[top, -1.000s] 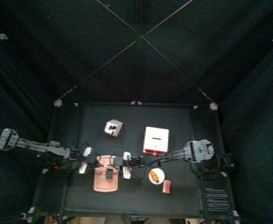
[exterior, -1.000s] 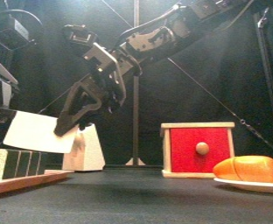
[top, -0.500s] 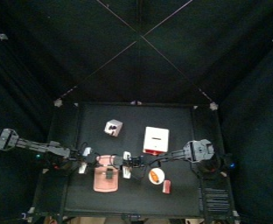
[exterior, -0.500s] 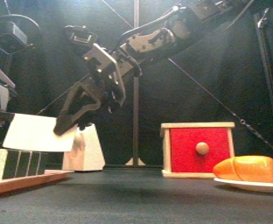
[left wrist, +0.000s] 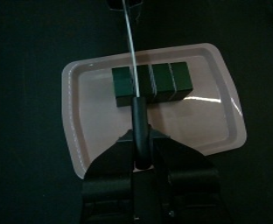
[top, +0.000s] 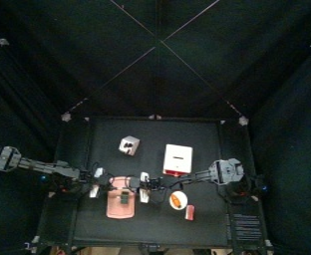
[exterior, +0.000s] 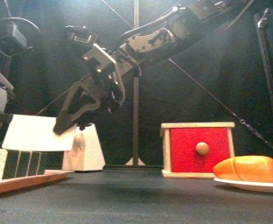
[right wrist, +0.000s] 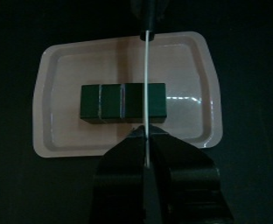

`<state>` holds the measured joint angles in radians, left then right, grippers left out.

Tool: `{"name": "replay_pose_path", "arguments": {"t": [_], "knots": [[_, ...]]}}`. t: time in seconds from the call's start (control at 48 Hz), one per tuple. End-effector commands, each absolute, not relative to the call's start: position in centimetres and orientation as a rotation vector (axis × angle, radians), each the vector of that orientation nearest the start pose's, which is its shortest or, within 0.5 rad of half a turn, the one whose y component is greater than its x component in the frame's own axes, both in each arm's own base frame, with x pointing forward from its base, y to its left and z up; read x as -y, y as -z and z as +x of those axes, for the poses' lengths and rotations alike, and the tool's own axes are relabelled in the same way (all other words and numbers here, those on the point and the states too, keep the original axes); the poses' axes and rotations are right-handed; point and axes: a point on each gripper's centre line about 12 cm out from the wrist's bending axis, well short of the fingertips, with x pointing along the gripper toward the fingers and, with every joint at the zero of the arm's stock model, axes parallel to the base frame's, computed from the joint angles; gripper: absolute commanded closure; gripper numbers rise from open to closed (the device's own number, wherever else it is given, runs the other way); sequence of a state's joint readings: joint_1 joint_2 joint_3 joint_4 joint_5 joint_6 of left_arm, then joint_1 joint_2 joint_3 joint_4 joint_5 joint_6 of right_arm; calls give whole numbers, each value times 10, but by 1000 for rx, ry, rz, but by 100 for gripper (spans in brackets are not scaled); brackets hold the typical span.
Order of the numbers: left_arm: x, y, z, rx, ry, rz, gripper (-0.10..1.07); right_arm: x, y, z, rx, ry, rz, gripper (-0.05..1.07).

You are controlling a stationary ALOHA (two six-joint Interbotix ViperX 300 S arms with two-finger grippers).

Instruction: Cut sushi roll

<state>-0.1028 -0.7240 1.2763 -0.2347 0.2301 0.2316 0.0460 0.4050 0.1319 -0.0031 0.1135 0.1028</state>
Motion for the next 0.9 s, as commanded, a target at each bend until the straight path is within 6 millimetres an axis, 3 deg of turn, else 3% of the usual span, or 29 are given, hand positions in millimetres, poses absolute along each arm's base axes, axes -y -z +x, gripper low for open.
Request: {"name": "replay_pose_path", "arguments": {"t": [0.0, 0.562, 0.875], "knots": [[25, -156, 189, -752, 141, 20, 60, -19, -182, 528, -573, -8, 83, 78], [25, -158, 191, -745, 145, 24, 60, -13, -176, 529, -584, 5, 90, 78], [24, -165, 195, -730, 148, 55, 60, -13, -191, 527, -556, 3, 84, 78]]}}
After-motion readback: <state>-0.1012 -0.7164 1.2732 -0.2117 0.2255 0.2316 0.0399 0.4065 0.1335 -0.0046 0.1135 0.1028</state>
